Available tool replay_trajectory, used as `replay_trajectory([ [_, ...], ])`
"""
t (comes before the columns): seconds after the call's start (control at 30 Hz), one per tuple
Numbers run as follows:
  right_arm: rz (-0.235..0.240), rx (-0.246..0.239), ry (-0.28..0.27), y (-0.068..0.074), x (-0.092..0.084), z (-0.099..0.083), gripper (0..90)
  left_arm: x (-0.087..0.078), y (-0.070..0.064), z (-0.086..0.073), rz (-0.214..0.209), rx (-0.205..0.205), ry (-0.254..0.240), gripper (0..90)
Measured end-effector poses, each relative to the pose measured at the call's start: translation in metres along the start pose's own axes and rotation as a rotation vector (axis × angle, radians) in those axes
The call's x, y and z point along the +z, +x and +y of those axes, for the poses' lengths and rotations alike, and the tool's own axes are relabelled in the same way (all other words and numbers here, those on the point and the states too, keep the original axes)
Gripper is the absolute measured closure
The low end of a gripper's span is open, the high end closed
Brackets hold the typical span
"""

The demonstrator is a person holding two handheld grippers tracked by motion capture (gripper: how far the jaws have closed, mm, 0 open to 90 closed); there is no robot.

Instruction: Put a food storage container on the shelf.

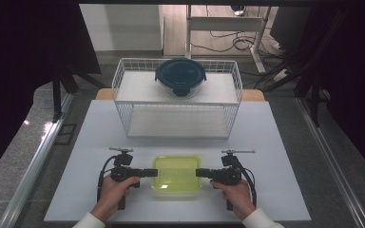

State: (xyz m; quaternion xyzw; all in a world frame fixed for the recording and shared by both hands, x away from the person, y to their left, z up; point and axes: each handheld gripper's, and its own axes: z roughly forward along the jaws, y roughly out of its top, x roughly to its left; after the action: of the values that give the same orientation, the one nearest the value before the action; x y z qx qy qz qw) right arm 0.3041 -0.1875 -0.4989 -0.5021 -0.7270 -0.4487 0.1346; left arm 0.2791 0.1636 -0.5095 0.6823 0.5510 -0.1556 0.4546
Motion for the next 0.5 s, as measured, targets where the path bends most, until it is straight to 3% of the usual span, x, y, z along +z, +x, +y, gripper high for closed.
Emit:
replay_trajectory([
  [0.5,0.003,-0.087,-0.040,0.015,-0.013,0.005,78.5,-0.016,-0.020,0.003,-0.001,0.091,-0.052,79.3],
])
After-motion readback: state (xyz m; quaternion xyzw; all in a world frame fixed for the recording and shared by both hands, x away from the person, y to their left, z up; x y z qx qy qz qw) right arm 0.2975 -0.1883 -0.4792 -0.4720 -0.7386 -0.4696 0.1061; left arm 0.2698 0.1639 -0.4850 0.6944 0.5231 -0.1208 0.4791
